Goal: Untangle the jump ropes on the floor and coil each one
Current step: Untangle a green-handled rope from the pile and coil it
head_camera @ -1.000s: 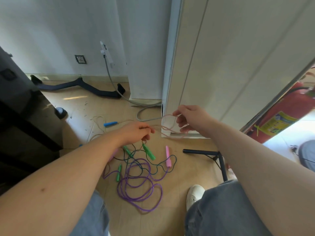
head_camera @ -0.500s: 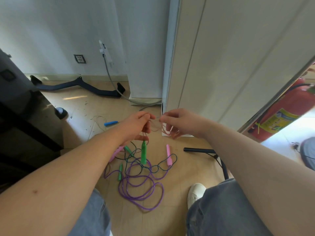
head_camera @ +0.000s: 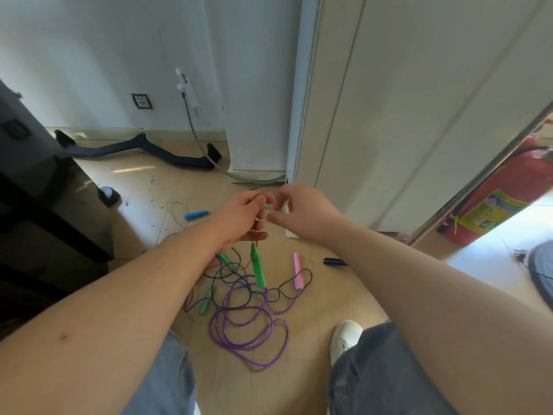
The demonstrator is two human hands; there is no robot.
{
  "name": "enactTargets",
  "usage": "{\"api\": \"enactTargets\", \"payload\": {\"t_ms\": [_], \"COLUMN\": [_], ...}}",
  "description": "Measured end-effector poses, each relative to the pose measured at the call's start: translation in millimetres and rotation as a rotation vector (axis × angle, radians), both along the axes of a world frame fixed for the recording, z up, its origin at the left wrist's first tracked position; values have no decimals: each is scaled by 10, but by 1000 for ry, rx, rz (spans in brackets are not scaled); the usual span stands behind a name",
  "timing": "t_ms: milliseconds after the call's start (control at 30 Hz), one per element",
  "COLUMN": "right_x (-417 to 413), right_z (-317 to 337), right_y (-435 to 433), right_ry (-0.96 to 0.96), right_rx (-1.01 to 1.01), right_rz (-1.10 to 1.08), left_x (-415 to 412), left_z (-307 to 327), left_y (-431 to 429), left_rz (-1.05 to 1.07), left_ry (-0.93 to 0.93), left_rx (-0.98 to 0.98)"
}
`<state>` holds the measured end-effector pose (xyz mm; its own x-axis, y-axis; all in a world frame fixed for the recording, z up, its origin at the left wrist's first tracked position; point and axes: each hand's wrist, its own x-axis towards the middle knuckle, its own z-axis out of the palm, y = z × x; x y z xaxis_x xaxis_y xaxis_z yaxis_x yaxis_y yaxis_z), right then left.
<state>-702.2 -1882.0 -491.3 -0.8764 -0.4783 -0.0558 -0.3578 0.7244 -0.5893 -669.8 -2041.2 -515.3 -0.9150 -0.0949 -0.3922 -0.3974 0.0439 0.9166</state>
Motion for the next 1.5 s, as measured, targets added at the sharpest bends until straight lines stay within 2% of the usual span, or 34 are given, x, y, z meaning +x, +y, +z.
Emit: {"api": "enactTargets", "payload": {"t_ms": [233, 400, 533, 600, 733, 867, 967, 1067, 1167, 1233, 1300, 1400, 1500], "right_x": [-122, -152, -104, -44, 13, -72, -131, -143, -93, -64, -50, -57, -57], "right_z": [-16, -98, -68, -18, 4, 9, 29, 70, 134, 180, 225, 206, 112], "right_y": [84, 151, 95, 51, 2, 25, 58, 44, -1, -7, 4, 22, 47], "right_ry": [-42, -44, 56, 12, -36, 30, -1, -313, -623, -701, -751, -726, -513], "right_rx": [86, 49, -17, -41, 49, 112, -71, -476, -906, -1057, -1112, -1030, -684], "right_rz": [-60, -97, -17, 53, 128, 43, -197, -341, -325, -278, -232, -197, -125], "left_x": [33, 34, 21, 8, 1, 25, 37, 22, 15, 12, 1, -7, 17], "left_z": [4, -1, -8, -12, -27, -51, -96, -138, -143, -128, -129, -142, -118], "left_y": [-87, -98, -98, -100, -130, -175, -239, -287, -259, -228, -231, -245, -208], "left_rz": [-67, -100, -86, -71, -65, -162, -264, -272, -279, -266, -254, -258, -261], "left_ry": [-38, -22, -21, -18, -16, -1, 9, 2, -8, -17, -14, -65, -111], "left_rx": [-86, -121, -62, -21, 21, -155, -298, -365, -336, -320, -336, -247, -232]}}
